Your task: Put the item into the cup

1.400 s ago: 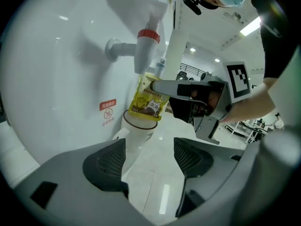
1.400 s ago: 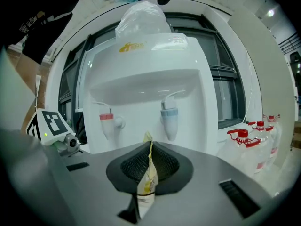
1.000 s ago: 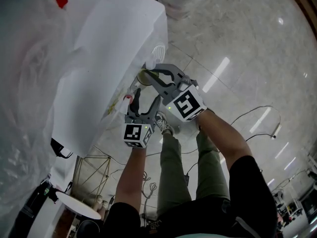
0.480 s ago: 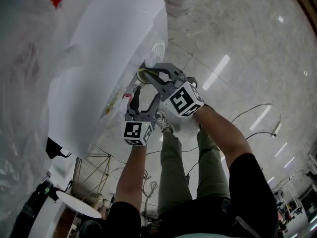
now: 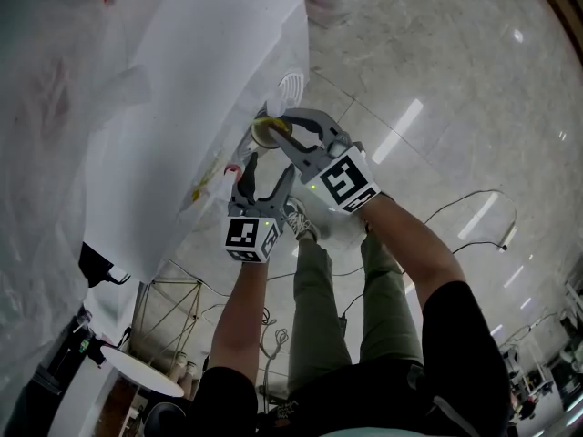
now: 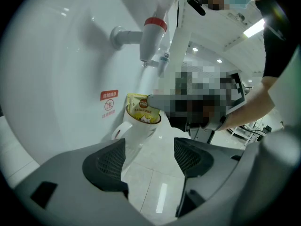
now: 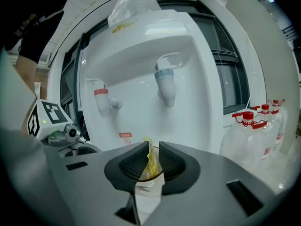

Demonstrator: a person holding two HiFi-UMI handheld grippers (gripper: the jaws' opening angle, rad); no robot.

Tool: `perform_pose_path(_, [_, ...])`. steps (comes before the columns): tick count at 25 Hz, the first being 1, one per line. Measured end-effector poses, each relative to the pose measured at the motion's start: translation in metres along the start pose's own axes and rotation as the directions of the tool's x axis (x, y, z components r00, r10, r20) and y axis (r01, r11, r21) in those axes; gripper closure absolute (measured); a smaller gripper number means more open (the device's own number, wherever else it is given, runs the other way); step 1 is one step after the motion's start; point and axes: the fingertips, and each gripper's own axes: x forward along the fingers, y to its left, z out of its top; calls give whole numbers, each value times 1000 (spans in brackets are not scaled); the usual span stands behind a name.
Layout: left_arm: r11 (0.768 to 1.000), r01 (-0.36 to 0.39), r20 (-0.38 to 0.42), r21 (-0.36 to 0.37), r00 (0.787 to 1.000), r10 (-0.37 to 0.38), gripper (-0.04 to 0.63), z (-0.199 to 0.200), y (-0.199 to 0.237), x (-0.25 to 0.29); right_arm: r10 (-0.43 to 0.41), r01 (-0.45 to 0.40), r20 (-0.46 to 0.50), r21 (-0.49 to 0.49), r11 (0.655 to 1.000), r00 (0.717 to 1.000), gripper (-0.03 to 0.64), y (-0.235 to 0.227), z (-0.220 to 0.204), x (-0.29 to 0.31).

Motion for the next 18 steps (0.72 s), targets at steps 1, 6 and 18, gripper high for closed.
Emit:
perform_pose_path(1, [1000, 0, 0, -1, 1000, 0, 270, 0, 0, 0, -10, 9, 13, 14, 1000, 1000, 568, -1, 2, -4])
perform_pose_path(6, [1000, -1, 5, 1, 1000, 1, 267, 4, -3, -4, -37, 36, 30, 31, 999, 999, 568, -4, 9, -20])
perform_pose_path(18, [1000, -28, 69, 0, 997, 27, 267, 32, -14, -28, -73, 72, 43, 34, 997, 996, 568, -4, 33, -54])
